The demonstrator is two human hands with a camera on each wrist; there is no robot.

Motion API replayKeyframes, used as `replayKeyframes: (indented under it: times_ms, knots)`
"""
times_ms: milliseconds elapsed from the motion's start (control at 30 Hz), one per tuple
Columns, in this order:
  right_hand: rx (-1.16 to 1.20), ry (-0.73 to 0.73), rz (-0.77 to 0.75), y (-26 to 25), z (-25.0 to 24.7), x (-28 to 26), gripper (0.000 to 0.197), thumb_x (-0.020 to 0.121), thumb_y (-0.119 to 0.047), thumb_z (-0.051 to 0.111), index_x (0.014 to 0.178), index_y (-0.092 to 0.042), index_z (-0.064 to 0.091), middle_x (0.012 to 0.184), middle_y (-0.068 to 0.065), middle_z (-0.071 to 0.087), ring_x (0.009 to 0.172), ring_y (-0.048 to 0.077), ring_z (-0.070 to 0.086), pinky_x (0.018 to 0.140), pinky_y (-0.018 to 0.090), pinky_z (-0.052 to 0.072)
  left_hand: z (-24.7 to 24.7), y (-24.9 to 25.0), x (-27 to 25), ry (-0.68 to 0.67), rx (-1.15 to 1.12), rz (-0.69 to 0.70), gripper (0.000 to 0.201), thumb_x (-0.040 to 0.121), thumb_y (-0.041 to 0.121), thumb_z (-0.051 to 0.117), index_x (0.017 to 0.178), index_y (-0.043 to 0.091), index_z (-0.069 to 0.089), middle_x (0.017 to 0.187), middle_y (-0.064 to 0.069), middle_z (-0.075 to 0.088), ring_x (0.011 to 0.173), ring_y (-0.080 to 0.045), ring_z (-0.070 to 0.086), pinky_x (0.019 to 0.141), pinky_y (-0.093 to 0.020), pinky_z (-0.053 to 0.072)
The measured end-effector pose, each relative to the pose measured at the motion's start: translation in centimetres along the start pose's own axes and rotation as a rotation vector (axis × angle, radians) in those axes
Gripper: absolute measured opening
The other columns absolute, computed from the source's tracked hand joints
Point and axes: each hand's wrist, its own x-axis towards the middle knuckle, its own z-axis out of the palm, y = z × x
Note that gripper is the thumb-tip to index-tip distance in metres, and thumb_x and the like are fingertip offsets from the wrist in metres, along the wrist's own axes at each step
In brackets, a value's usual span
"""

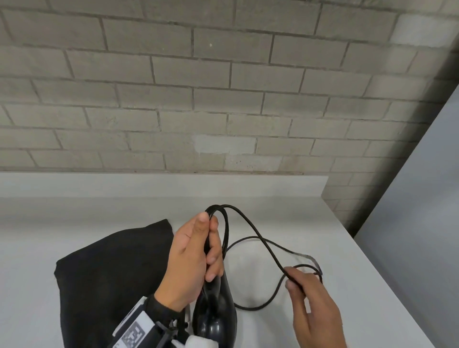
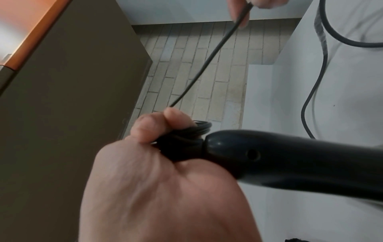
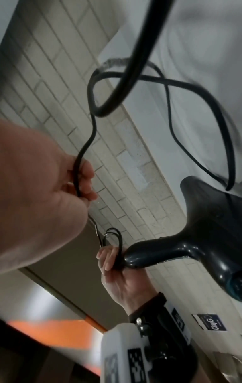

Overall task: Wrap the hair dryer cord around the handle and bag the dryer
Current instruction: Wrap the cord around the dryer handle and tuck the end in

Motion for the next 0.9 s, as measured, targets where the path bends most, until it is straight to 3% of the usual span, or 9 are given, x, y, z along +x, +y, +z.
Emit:
replayKeyframes:
  times_ms: [100,267,400,467,600,733,800,867,900]
  knots:
    - [-0.135,0.003,-0.126,0.4,-0.2,0.5,0.028,0.091,-0.015,0.051,0.108,-0.01,0.073,0.082,-0.004,0.062,0.074,0.005,0.054,0.065,0.015,0.045,0.4,-0.1,0.0,-0.023,0.01,0.01,0.037,0.095,0.043,0.042,0.079,0.013,0.055,0.044,-0.003,0.039,0.028,-0.014,0.033,0.039,-0.023,0.039]
    - [-0.434,-0.158,-0.383,-1.0,-0.5,1.7,0.052,0.07,0.001,0.065,0.115,-0.025,0.06,0.081,-0.007,0.06,0.061,0.019,0.049,0.056,0.025,0.042,0.8,-0.3,0.1,-0.052,-0.008,0.009,0.038,0.099,0.042,0.04,0.08,0.014,0.055,0.047,-0.008,0.047,0.031,-0.019,0.043,0.044,-0.031,0.048]
    - [-0.53,-0.333,-0.442,-3.6,-1.3,2.6,0.064,0.05,0.004,0.069,0.105,-0.027,0.063,0.073,-0.007,0.057,0.058,0.016,0.043,0.056,0.021,0.023,1.3,-0.4,0.3,-0.065,0.033,0.024,0.038,0.103,0.039,0.038,0.084,0.01,0.053,0.051,-0.01,0.055,0.041,-0.028,0.058,0.057,-0.043,0.055]
    - [-0.543,-0.405,-0.472,-4.9,-1.8,3.1,0.056,0.052,0.002,0.068,0.1,-0.027,0.067,0.072,-0.008,0.055,0.059,0.015,0.04,0.059,0.021,0.019,1.5,-0.5,0.3,-0.056,0.09,0.043,0.039,0.105,0.036,0.035,0.087,0.005,0.049,0.053,-0.01,0.059,0.048,-0.031,0.064,0.064,-0.044,0.055]
    - [-0.535,-0.457,-0.526,-6.1,-2.6,4.4,0.047,0.06,0.0,0.067,0.098,-0.028,0.068,0.075,-0.009,0.052,0.065,0.012,0.032,0.063,0.02,0.013,1.9,-0.3,0.2,-0.098,0.127,0.044,0.036,0.099,0.032,0.033,0.088,0.0,0.047,0.059,-0.014,0.066,0.061,-0.034,0.071,0.064,-0.028,0.056]
    - [-0.424,-0.399,-0.562,-6.2,-2.9,6.0,0.05,0.07,0.007,0.069,0.108,-0.024,0.062,0.082,-0.005,0.056,0.067,0.015,0.034,0.055,0.022,0.031,2.1,0.0,0.0,-0.179,0.219,0.056,0.037,0.099,0.029,0.033,0.088,-0.003,0.049,0.06,-0.011,0.068,0.06,-0.019,0.069,0.063,-0.02,0.052]
    - [-0.326,-0.368,-0.538,-6.6,-3.0,6.9,0.04,0.082,0.001,0.069,0.114,-0.022,0.059,0.084,-0.004,0.056,0.068,0.016,0.04,0.052,0.029,0.042,2.2,0.1,-0.1,-0.221,0.288,0.084,0.038,0.1,0.027,0.034,0.085,-0.003,0.051,0.057,-0.005,0.066,0.056,-0.01,0.063,0.06,-0.016,0.048]
    - [-0.21,-0.339,-0.524,-7.0,-3.0,7.7,0.017,0.093,-0.01,0.063,0.108,-0.018,0.065,0.085,-0.004,0.056,0.071,0.016,0.048,0.059,0.032,0.048,2.3,0.0,-0.2,-0.274,0.321,0.093,0.042,0.105,0.028,0.034,0.083,-0.002,0.052,0.054,-0.003,0.064,0.053,-0.012,0.063,0.059,-0.022,0.049]
    - [-0.156,-0.308,-0.519,-7.0,-3.0,8.1,0.011,0.095,-0.014,0.061,0.104,-0.014,0.068,0.086,-0.003,0.056,0.074,0.014,0.052,0.063,0.03,0.05,2.3,0.0,-0.2,-0.316,0.321,0.093,0.045,0.107,0.031,0.034,0.084,-0.002,0.053,0.053,-0.005,0.064,0.052,-0.017,0.064,0.06,-0.033,0.052]
